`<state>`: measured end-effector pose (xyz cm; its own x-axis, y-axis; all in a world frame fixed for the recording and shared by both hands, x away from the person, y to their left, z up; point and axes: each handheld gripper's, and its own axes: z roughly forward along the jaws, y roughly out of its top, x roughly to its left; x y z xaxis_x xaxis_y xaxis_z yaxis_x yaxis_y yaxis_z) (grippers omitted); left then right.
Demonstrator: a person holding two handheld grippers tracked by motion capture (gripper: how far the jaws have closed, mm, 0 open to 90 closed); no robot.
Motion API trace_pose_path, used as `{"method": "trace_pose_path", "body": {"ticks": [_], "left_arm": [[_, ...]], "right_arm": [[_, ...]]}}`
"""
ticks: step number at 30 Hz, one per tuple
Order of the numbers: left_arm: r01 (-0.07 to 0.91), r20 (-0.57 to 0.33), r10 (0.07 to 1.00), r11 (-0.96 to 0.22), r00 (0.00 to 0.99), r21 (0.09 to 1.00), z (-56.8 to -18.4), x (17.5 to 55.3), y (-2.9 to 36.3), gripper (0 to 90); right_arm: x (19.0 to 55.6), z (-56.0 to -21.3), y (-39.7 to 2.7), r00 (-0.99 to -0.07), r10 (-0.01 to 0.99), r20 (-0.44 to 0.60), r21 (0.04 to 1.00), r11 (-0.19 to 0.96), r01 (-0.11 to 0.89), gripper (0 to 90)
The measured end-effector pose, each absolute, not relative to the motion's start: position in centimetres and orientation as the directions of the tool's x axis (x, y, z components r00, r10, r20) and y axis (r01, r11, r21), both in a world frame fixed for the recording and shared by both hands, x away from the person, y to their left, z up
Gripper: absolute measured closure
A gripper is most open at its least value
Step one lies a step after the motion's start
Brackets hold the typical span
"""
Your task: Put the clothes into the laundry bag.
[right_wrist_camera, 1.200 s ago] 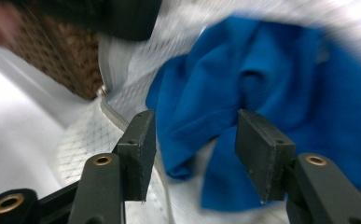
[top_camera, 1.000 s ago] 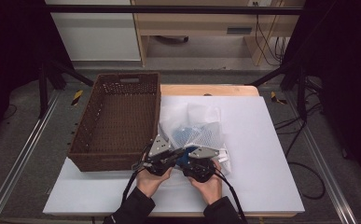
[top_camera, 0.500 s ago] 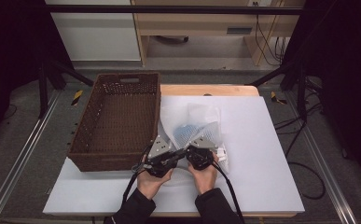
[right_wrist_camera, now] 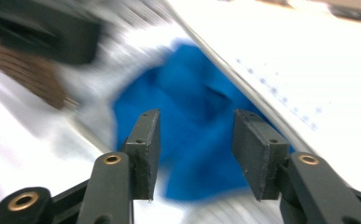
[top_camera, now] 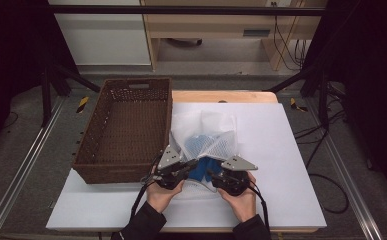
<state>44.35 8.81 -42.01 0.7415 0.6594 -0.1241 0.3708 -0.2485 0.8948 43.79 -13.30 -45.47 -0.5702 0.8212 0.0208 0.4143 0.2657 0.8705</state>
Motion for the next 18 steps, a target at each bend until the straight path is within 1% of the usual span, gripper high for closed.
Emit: {"method": "trace_pose_path", "body": {"ticks": [3, 5, 6, 7, 8, 9, 10, 12, 14, 16, 17, 18], "left_arm": [[0.365, -0.113, 0.659, -0.258, 0.744, 0.894, -42.0, 44.3, 8.6, 88.7], [0.365, -0.116, 0.658, -0.256, 0.744, 0.895, -42.1, 44.3, 8.6, 88.8], [0.366, -0.117, 0.657, -0.256, 0.745, 0.895, -42.1, 44.3, 8.5, 88.7], [0.366, -0.118, 0.655, -0.256, 0.746, 0.895, -42.1, 44.3, 8.5, 88.7], [0.364, -0.116, 0.653, -0.257, 0.748, 0.895, -42.1, 44.3, 8.5, 88.8], [0.363, -0.116, 0.652, -0.258, 0.749, 0.895, -42.1, 44.2, 8.4, 88.7], [0.362, -0.117, 0.65, -0.258, 0.751, 0.896, -42.0, 44.1, 8.4, 88.7], [0.355, -0.109, 0.647, -0.264, 0.755, 0.897, -41.9, 43.9, 8.4, 88.7], [0.349, -0.099, 0.644, -0.273, 0.759, 0.896, -41.8, 43.6, 8.5, 88.7], [0.349, -0.09, 0.641, -0.289, 0.762, 0.892, -42.0, 43.4, 8.6, 88.7], [0.352, -0.089, 0.641, -0.295, 0.763, 0.888, -42.2, 43.3, 8.6, 88.7], [0.357, -0.092, 0.64, -0.299, 0.763, 0.885, -42.6, 43.3, 8.5, 88.7]], "right_arm": [[44.6, -47.3, -13.6, -0.544, 0.838, 0.04, 0.833, 0.273, 0.481, 52.9], [45.1, -48.3, -13.1, -0.537, 0.844, 0.015, 0.816, 0.3, 0.494, 54.9], [45.4, -48.7, -12.8, -0.534, 0.846, 0.0, 0.808, 0.315, 0.498, 58.3], [45.8, -48.9, -12.6, -0.522, 0.853, -0.001, 0.787, 0.323, 0.526, 65.2], [46.0, -48.9, -12.6, -0.518, 0.855, 0.0, 0.787, 0.32, 0.527, 78.7], [46.2, -48.9, -12.5, -0.512, 0.859, 0.013, 0.788, 0.306, 0.534, 85.7], [46.6, -48.9, -12.4, -0.494, 0.869, 0.013, 0.784, 0.297, 0.544, 87.8], [47.2, -48.8, -12.4, -0.447, 0.894, -0.022, 0.795, 0.286, 0.535, 88.5], [47.6, -48.8, -12.7, -0.398, 0.917, -0.015, 0.8, 0.25, 0.545, 88.5], [47.5, -48.8, -13.2, -0.387, 0.92, -0.062, 0.805, 0.276, 0.525, 88.0], [47.3, -48.7, -13.6, -0.391, 0.918, -0.063, 0.809, 0.277, 0.519, 87.2], [47.0, -48.6, -14.0, -0.392, 0.919, -0.04, 0.812, 0.259, 0.523, 84.9]]}}
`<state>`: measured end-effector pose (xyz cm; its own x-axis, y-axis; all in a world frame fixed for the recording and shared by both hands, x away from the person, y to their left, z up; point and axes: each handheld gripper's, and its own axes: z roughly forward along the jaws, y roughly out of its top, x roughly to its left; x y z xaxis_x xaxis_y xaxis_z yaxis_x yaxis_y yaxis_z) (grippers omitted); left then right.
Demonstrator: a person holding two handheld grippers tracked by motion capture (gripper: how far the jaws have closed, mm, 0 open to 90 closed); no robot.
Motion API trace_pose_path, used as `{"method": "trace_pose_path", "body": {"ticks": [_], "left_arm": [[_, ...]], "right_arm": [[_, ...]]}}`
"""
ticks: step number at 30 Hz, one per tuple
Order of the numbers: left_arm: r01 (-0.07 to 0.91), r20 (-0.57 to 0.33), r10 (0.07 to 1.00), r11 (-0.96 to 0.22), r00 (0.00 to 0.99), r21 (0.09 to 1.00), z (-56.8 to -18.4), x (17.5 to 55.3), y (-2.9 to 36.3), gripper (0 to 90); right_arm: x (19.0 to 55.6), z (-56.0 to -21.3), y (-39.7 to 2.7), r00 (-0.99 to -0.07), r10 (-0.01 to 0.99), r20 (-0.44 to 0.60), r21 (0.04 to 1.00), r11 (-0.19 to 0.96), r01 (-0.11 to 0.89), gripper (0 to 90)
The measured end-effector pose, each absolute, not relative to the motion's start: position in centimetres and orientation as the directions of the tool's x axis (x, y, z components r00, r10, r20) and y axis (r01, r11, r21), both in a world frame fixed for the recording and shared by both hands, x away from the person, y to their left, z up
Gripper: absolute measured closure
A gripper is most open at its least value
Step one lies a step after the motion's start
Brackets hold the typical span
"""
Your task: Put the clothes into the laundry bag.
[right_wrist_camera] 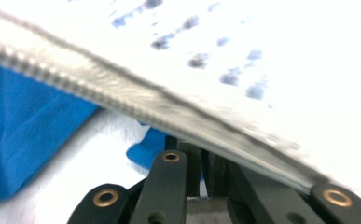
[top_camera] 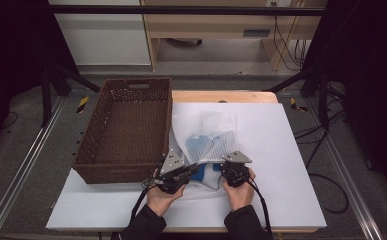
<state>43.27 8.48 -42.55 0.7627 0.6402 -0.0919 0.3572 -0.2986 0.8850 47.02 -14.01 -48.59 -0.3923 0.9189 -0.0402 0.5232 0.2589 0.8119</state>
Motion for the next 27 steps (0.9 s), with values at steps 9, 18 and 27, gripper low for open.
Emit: {"method": "trace_pose_path", "body": {"ticks": [9, 18, 27], "left_arm": [[0.364, -0.066, 0.628, -0.359, 0.775, 0.859, -43.7, 43.3, 7.7, 88.5], [0.385, -0.02, 0.619, -0.462, 0.785, 0.799, -45.3, 43.7, 6.9, 85.6], [0.427, -0.013, 0.677, -0.449, 0.736, 0.785, -45.5, 42.0, 10.6, 65.6]], "right_arm": [[41.4, -47.1, -18.2, -0.538, 0.843, 0.026, 0.855, 0.26, 0.449, 63.4], [41.8, -45.9, -20.7, -0.463, 0.886, 0.025, 0.881, 0.199, 0.428, 58.9], [44.0, -47.6, -22.0, -0.36, 0.933, 0.0, 0.829, 0.201, 0.521, 56.6]]}}
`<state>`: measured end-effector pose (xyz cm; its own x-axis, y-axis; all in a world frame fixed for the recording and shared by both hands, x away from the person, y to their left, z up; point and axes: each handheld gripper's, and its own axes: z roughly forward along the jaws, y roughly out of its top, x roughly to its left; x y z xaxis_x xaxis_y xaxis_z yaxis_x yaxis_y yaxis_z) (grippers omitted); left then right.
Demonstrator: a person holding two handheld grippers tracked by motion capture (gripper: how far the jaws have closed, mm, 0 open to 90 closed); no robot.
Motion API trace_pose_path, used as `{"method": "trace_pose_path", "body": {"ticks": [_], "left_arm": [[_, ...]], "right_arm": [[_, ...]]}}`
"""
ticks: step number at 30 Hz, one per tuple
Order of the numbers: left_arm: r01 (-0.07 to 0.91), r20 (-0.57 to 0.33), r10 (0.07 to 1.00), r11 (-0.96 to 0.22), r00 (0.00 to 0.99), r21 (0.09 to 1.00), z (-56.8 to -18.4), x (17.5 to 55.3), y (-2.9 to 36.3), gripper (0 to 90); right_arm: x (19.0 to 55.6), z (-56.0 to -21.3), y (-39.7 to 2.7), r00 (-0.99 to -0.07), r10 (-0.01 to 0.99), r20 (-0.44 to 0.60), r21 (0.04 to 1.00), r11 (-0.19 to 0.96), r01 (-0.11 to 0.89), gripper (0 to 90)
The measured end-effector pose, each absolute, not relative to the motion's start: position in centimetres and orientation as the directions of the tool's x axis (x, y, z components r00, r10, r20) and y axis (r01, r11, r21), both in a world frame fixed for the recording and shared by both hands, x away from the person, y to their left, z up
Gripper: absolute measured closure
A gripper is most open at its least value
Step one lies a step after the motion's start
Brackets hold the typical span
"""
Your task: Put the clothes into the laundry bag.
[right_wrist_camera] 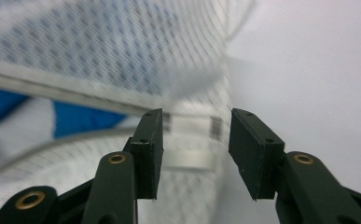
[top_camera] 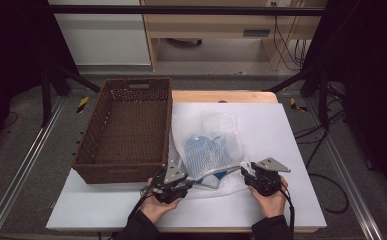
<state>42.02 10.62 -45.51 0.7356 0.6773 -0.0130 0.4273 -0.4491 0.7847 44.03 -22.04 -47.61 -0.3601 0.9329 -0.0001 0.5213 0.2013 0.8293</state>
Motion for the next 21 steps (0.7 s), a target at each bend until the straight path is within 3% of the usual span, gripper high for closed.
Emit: {"method": "trace_pose_path", "body": {"ticks": [6, 10, 16, 18, 19, 21], "left_arm": [[0.5, -0.036, 0.738, -0.42, 0.674, 0.758, -47.1, 41.7, 12.7, 65.0], [0.549, -0.095, 0.758, -0.374, 0.645, 0.747, -48.3, 42.0, 13.4, 65.2], [0.554, -0.066, 0.791, -0.363, 0.608, 0.749, -48.3, 42.1, 12.8, 76.0], [0.556, -0.055, 0.8, -0.363, 0.597, 0.748, -48.3, 42.1, 12.8, 81.6], [0.554, -0.045, 0.801, -0.37, 0.596, 0.746, -48.3, 42.1, 12.8, 84.7], [0.553, -0.039, 0.802, -0.375, 0.596, 0.744, -48.3, 42.1, 12.7, 87.4]], "right_arm": [[43.9, -48.7, -23.2, -0.333, 0.943, 0.013, 0.776, 0.201, 0.598, 60.9], [43.8, -48.0, -23.4, -0.345, 0.938, 0.036, 0.802, 0.179, 0.57, 59.8], [45.0, -48.4, -23.5, -0.323, 0.945, 0.045, 0.792, 0.164, 0.588, 62.8], [45.1, -48.9, -23.3, -0.328, 0.944, 0.034, 0.78, 0.181, 0.6, 69.6], [45.0, -48.8, -23.3, -0.345, 0.937, 0.045, 0.776, 0.185, 0.603, 77.6], [44.9, -48.7, -23.2, -0.352, 0.934, 0.064, 0.772, 0.177, 0.61, 81.6]]}}
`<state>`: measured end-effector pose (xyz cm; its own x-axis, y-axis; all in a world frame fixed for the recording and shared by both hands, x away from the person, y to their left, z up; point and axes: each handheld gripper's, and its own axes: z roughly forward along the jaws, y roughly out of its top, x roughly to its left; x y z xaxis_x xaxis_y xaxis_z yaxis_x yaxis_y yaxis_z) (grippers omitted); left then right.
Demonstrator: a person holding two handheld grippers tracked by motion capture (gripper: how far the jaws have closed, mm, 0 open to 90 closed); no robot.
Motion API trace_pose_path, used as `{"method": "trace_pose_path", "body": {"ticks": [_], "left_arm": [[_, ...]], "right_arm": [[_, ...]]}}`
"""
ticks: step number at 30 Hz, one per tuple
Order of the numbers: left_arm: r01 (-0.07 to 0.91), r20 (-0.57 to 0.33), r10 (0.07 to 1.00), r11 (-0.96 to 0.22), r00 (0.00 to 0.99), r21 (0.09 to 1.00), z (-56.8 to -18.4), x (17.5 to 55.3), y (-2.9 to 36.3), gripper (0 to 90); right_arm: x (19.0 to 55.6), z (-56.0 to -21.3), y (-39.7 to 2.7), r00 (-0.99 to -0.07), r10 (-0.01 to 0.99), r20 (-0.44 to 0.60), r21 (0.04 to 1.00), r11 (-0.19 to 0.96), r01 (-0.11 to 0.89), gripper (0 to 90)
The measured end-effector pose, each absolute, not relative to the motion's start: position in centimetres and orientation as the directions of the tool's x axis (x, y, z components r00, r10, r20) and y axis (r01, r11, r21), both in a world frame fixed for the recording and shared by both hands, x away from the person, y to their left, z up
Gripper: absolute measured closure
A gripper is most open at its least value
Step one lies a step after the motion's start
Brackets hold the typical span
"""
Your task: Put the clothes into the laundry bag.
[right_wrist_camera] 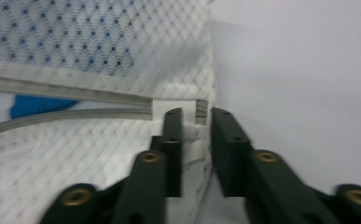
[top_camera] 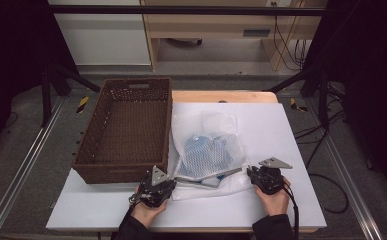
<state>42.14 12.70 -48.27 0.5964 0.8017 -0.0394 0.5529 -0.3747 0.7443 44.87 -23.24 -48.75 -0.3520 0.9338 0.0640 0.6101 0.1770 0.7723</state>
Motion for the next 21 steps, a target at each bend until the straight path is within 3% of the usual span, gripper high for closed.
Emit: {"method": "trace_pose_path", "body": {"ticks": [1, 12, 16, 21], "left_arm": [[0.552, -0.036, 0.803, -0.376, 0.595, 0.744, -48.2, 42.1, 12.6, 89.1], [0.557, -0.065, 0.802, -0.352, 0.594, 0.752, -48.3, 42.0, 14.2, 89.1], [0.543, -0.068, 0.796, -0.346, 0.602, 0.765, -48.4, 41.9, 14.4, 83.2], [0.472, -0.073, 0.775, -0.304, 0.627, 0.827, -47.3, 41.2, 15.5, 71.3]], "right_arm": [[44.5, -48.7, -23.1, -0.349, 0.937, 0.035, 0.77, 0.197, 0.607, 88.4], [41.9, -48.7, -24.6, -0.352, 0.932, 0.086, 0.767, 0.164, 0.62, 89.0], [41.8, -48.8, -24.6, -0.357, 0.931, 0.079, 0.775, 0.167, 0.609, 85.5], [41.7, -48.4, -25.3, -0.35, 0.933, 0.079, 0.831, 0.132, 0.54, 67.7]]}}
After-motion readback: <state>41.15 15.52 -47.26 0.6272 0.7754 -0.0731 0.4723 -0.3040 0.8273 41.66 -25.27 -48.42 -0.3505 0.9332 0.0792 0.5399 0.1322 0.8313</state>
